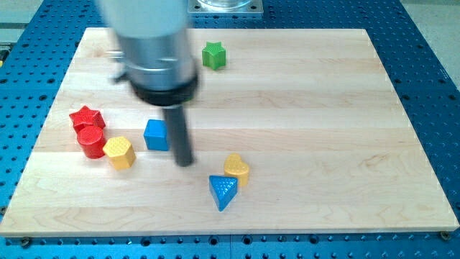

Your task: Push the blue cube into the red blocks

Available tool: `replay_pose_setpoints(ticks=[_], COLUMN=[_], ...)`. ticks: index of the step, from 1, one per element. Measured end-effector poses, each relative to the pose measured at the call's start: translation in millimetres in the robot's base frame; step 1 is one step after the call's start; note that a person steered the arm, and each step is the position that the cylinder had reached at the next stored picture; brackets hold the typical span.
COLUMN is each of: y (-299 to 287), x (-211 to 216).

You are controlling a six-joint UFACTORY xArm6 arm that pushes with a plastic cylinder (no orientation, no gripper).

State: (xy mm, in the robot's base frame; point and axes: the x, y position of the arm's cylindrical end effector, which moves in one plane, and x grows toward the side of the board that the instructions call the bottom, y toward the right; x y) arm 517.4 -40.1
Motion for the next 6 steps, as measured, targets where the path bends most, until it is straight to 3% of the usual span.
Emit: replay_pose_setpoints(ticks=[1, 3, 4, 6], y=[-17, -131, -108, 90], x=[-21, -37, -34, -37])
